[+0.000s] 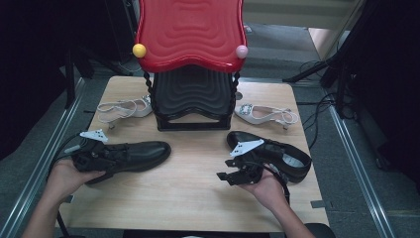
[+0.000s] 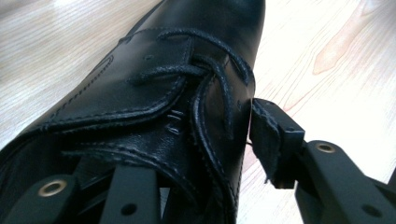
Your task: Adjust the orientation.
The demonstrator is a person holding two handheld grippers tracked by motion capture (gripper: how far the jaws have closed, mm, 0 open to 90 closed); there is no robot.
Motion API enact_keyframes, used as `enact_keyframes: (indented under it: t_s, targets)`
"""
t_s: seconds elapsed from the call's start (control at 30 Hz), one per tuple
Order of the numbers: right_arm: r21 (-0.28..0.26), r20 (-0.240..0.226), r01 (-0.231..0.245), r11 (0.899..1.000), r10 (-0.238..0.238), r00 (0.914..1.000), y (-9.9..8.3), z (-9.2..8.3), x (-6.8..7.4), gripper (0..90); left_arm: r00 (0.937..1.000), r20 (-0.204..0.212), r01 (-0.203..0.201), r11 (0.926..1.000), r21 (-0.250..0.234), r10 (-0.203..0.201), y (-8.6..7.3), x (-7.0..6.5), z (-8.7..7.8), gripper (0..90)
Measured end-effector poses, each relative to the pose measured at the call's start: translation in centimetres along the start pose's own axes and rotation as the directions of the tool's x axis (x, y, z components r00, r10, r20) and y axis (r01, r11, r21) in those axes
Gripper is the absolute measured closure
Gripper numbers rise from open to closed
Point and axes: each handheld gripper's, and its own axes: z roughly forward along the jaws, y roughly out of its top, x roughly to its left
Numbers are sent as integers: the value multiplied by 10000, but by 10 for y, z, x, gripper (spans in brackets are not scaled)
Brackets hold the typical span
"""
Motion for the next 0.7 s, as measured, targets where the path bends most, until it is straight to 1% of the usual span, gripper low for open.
enact_keyframes:
  t_s: [0.03,0.07,0.1,0.13,0.17,0.2,0.23,0.27,0.3,0.37,0.4,0.43,0.47,0.5,0.57,0.6,0.7]
  targets:
    - [6,-2,-17,10000,17,10000,0,0,0,445,10000,0,0,10000,0,0,0,0,0,597]
    - [7,-5,-17,10000,17,10000,0,1,0,445,9998,182,-13,10000,-63,14,0,2,0,617]
    - [5,-6,-17,10000,17,10000,0,1,0,444,9996,272,-16,10000,-81,18,-1,2,0,646]
    - [4,-10,-19,10000,19,10000,0,1,0,444,9996,272,-16,10000,-81,18,-1,2,0,677]
    - [2,-1,-2,10000,2,10000,0,0,0,444,9989,458,42,9999,-99,-38,-1,2,-1,704]
    - [2,-1,-2,10000,2,10000,0,0,0,444,9989,458,42,9999,-99,-38,-1,2,-1,727]
    - [3,4,9,10000,-9,10000,0,0,0,444,9986,513,91,9999,-96,-86,0,3,-2,727]
    - [-15,16,21,10000,-21,10000,0,0,0,444,9984,552,153,9999,29,-154,1,2,-4,763]
    - [-16,16,14,10000,-14,10000,0,0,0,444,9982,559,214,9998,23,-215,2,2,-4,770]
    - [-1,36,-45,10000,45,10000,0,-1,0,443,9968,739,311,9995,18,-312,2,1,-4,797]
    - [-1,36,-45,10000,45,10000,0,-1,0,443,9968,739,311,9995,18,-312,2,1,-4,811]
    - [-10,41,-47,10000,47,10000,0,-1,-1,442,9961,830,283,9996,26,-284,3,1,-4,811]
    - [-11,57,-33,10000,33,10000,-1,-1,-1,441,9957,837,401,9992,14,-401,5,-1,-4,821]
    - [-11,57,-33,10000,33,10000,-1,-1,-1,441,9957,837,401,9992,14,-401,5,-1,-4,823]
    - [-31,66,-46,10000,46,10000,0,-1,-1,441,9945,984,350,9993,106,-358,7,-4,-5,824]
    - [-52,77,-59,10000,59,10000,0,-1,-1,440,9946,994,309,9995,81,-316,8,-6,-5,824]
    - [-115,96,-80,9999,81,9999,-1,-2,-1,438,9938,1054,380,9992,-117,-366,14,-13,-6,822]
